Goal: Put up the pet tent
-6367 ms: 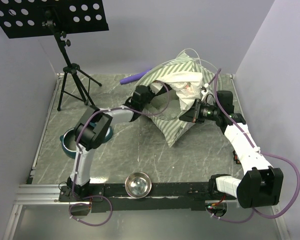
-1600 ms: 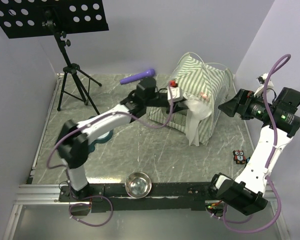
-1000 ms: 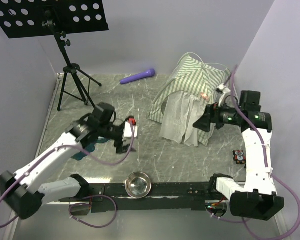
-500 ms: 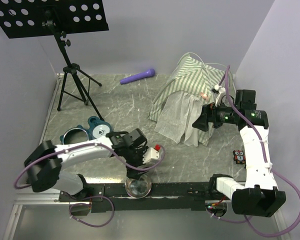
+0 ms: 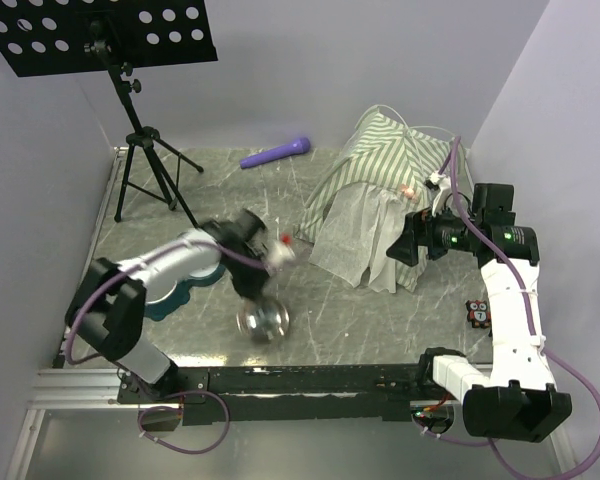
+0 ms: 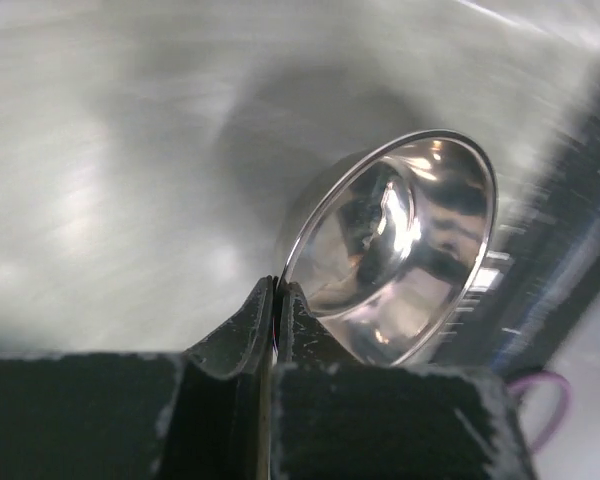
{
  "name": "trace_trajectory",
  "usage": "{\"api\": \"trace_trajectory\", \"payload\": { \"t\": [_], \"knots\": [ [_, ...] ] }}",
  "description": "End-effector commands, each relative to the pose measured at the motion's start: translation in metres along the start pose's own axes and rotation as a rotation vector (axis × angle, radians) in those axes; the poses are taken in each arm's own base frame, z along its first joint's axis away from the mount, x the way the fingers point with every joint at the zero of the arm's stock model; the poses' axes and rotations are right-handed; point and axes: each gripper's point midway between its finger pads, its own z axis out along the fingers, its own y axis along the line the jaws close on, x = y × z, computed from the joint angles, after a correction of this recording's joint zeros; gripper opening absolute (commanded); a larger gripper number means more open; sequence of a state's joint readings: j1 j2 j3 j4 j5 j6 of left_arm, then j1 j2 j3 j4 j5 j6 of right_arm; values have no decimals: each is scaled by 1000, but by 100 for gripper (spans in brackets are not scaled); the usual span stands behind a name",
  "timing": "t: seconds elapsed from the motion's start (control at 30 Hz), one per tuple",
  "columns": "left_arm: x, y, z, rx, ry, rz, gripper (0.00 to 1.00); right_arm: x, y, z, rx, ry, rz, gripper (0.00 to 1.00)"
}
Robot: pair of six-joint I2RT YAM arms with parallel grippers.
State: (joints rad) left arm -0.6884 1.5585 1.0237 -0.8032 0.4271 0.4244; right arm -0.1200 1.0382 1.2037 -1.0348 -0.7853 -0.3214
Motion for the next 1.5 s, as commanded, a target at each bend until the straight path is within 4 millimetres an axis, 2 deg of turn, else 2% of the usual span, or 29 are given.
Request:
{"api": "trace_trajectory", "payload": {
  "t": [0.0, 0.03, 0.13, 0.2, 0.3, 0.4, 0.47, 0.63, 0.73, 0.77, 0.8, 0.83, 0.93, 0.97, 1.0, 1.07, 1.13, 1.17, 1.27, 1.33, 1.47],
  "knots": [
    [8, 68, -99, -162, -153, -144, 1, -19, 0, 0, -6, -44, -34, 97],
    [18, 83, -121, -202, -181, -180, 1, -21, -1, 1, -11, -46, -29, 97],
    [63, 108, -166, -284, -174, -280, 1, -22, -3, 5, -21, -44, -10, 97],
    [92, 112, -189, -317, -162, -321, 1, -23, -4, 7, -28, -41, -1, 96],
    [127, 113, -209, -366, -145, -375, 1, -24, -5, 11, -42, -34, 17, 96],
    [157, 124, -216, -424, -127, -407, 1, -26, -4, 14, -59, -35, 34, 96],
    [173, 132, -213, -426, -106, -425, 1, -26, -3, 17, -76, -30, 45, 96],
    [191, 168, -215, -482, -95, -449, 1, -28, 0, 18, -86, -17, 45, 96],
    [198, 177, -212, -471, -62, -428, 1, -28, 1, 16, -81, -13, 40, 96],
    [199, 178, -210, -465, -55, -428, 2, -27, 0, 16, -74, -11, 41, 96],
    [202, 177, -206, -455, -44, -426, 9, -26, 0, 15, -67, -11, 38, 96],
    [205, 176, -205, -451, -36, -425, 21, -26, 0, 15, -64, -13, 38, 97],
    [207, 176, -204, -472, -32, -417, 46, -25, 2, 13, -63, -21, 36, 99],
    [206, 176, -203, -480, -33, -415, 58, -25, 1, 14, -61, -22, 37, 100],
    [207, 178, -206, -499, -27, -413, 63, -25, 1, 14, -62, -24, 38, 100],
    [197, 182, -221, -536, -64, -409, 69, -26, 2, 14, -69, -23, 38, 100],
    [178, 185, -237, -552, -127, -364, 76, -26, 3, 15, -73, -21, 41, 100],
    [168, 184, -239, -548, -146, -324, 82, -26, 3, 15, -76, -22, 41, 100],
    [152, 187, -229, -539, -117, -179, 85, -26, 3, 17, -83, -19, 43, 100],
    [139, 190, -215, -520, -111, -117, 84, -26, 3, 18, -81, -18, 43, 100],
    [106, 203, -193, -489, -168, -126, 77, -24, 4, 16, -74, -25, 45, 100]
  ]
}}
